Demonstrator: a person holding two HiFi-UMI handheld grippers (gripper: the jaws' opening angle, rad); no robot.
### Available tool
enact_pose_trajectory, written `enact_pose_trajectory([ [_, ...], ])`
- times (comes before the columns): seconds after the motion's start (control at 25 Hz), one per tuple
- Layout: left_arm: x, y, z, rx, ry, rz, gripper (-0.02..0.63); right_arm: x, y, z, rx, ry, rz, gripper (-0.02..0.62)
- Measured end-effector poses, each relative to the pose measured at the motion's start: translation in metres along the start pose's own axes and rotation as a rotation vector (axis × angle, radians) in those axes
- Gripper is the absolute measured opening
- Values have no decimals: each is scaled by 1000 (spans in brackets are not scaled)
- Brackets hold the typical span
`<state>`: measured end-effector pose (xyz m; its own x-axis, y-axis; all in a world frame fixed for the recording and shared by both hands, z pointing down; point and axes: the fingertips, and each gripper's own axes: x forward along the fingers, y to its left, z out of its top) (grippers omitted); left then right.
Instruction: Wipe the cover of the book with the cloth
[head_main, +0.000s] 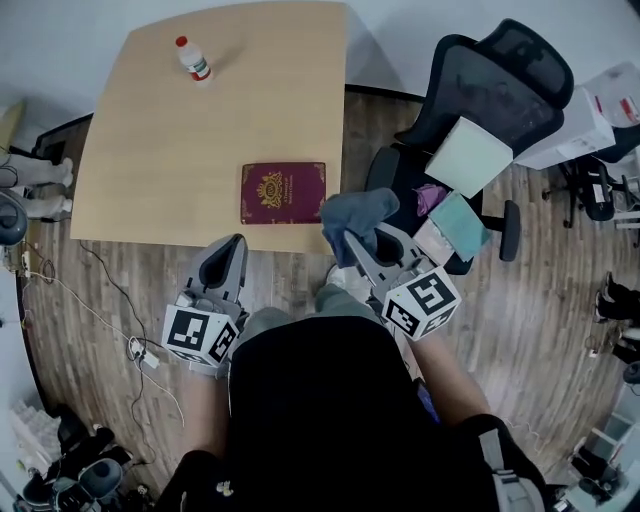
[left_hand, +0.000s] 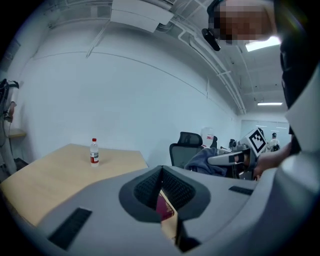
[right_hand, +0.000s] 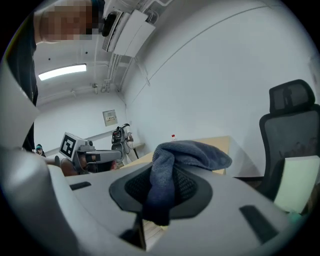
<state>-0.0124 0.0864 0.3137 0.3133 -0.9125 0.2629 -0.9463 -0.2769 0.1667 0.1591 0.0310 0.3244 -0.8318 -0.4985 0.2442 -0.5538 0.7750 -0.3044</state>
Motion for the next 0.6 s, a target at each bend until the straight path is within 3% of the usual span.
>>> enact_pose_trajectory([
  [0.32, 34, 2, -41, -42, 112, 76, 21, 19, -40, -21, 26, 64, 58, 91],
  [0.6, 67, 33, -81, -43, 219, 63, 21, 55, -59, -39, 57, 108, 30, 91],
])
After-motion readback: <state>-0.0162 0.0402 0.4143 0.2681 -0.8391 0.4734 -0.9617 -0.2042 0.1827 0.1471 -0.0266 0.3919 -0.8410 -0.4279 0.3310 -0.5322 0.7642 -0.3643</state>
